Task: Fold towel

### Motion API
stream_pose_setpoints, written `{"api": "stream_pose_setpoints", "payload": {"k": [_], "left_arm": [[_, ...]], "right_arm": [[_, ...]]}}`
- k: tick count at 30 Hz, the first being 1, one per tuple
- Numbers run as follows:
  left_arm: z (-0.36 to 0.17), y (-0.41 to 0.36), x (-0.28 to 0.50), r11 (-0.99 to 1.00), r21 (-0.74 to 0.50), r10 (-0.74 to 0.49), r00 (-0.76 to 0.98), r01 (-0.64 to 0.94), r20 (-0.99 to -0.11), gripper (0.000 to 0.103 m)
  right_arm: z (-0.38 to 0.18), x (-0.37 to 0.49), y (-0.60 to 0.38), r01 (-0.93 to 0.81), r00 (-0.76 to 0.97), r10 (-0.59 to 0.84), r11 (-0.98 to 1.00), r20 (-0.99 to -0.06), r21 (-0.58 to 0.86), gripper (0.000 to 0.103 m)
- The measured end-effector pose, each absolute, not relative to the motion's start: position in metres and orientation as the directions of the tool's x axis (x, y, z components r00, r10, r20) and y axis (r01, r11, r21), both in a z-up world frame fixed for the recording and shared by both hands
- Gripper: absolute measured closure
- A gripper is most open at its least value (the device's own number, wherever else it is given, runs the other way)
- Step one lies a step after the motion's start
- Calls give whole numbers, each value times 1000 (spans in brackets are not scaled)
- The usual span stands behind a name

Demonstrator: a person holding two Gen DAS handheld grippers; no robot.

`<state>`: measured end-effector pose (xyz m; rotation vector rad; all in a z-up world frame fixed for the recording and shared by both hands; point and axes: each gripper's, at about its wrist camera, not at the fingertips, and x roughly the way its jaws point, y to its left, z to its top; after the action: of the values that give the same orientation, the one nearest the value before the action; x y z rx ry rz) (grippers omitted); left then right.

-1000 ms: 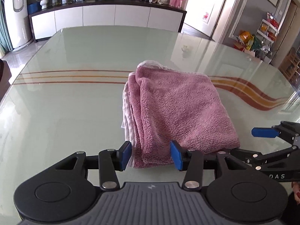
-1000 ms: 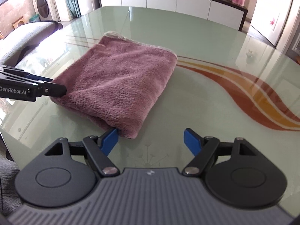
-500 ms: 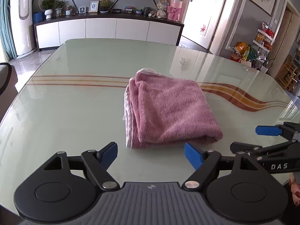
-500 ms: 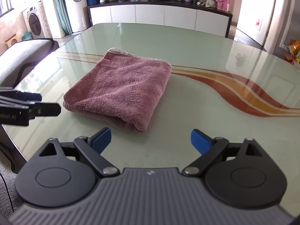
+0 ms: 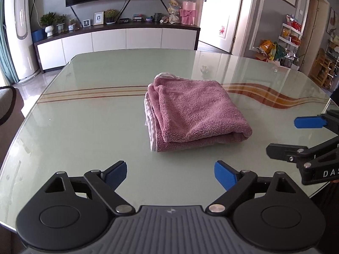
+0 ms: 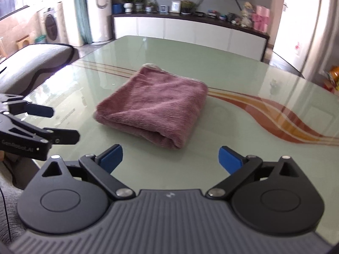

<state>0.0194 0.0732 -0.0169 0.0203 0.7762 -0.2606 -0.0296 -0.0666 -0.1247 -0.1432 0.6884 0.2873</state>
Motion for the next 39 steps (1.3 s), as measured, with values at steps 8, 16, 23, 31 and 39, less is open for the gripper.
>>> {"api": "stream_pose_setpoints", "payload": {"k": [8,16,23,31,39], "left_arm": [[-24,88,22,960,-30,-218,682,277,-698,13],[-34,97,26,957,22,-188,675,289,-713,13],[-38,106,31,961,20,-176,664,278,-727,13],[-40,107,41,961,12,-181,657,278,-732,13],[-37,98,53,952,26,-191,655,306,-731,13]], "right_arm": [[-121,-8,-28,-440,733,323,896,-598,-54,3],[-128,25,23,-521,706,341,843,-620,-130,19],[-147,46,48,-583,635,357,803,-685,-122,53],[-157,55,48,-588,622,353,800,-699,-119,60],[-150,58,37,-590,616,380,803,-690,-84,85]]}}
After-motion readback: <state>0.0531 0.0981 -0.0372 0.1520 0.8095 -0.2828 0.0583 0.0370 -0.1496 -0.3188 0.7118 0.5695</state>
